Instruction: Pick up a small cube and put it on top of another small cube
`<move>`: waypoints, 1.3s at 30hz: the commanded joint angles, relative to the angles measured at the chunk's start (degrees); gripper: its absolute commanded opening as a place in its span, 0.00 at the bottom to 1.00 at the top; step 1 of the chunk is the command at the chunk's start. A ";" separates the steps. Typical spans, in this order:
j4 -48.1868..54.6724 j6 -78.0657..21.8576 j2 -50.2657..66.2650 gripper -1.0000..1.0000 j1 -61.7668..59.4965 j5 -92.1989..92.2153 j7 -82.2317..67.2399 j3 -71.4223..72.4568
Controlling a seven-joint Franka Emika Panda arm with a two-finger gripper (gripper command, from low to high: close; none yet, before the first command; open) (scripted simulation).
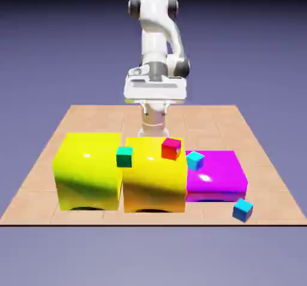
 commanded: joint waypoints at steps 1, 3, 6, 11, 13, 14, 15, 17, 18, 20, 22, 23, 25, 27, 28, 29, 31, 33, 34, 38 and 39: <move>0.75 -2.07 1.82 0.50 1.39 0.86 -2.49 0.44; 2.21 -3.24 5.08 0.50 5.53 0.94 -7.48 -0.95; 6.04 -7.68 9.49 0.50 7.63 4.24 -14.95 -2.91; 12.58 -15.30 16.79 0.50 10.79 9.99 -27.41 -6.16; 15.19 -18.35 19.71 0.50 12.06 12.29 -32.39 -7.46; 16.50 -19.87 21.17 0.50 12.69 13.44 -34.89 -8.11; 17.80 -21.40 22.63 0.50 13.32 14.59 -37.38 -8.76; 20.42 -24.45 25.55 0.50 14.58 16.90 -42.36 -10.06; 21.73 -25.97 27.01 0.50 15.22 18.05 -44.85 -10.71; 24.34 -29.02 29.93 0.50 16.48 20.35 -49.84 -12.01; 26.95 -32.07 32.85 0.50 17.74 22.65 -54.82 -13.31; 28.26 -33.59 34.31 0.50 18.38 23.80 -57.31 -13.96; 30.87 -36.64 37.24 0.50 19.64 26.10 -62.30 -15.26; 33.49 -39.69 40.16 0.50 20.90 28.40 -67.28 -16.56; 34.79 -41.22 41.62 0.50 21.54 29.55 -69.77 -17.21; 36.10 -42.74 43.08 0.50 22.17 30.70 -72.26 -17.86; 38.71 -45.79 46.00 0.50 23.43 33.01 -77.25 -19.16; 41.33 -48.84 48.92 0.50 24.70 35.31 -82.23 -20.46; 42.63 -50.37 50.38 0.50 25.33 36.46 -84.72 -21.11; 47.86 -56.46 56.22 0.50 27.86 41.06 -94.69 -23.71; 49.17 -57.99 57.68 0.50 28.49 42.21 -97.18 -24.36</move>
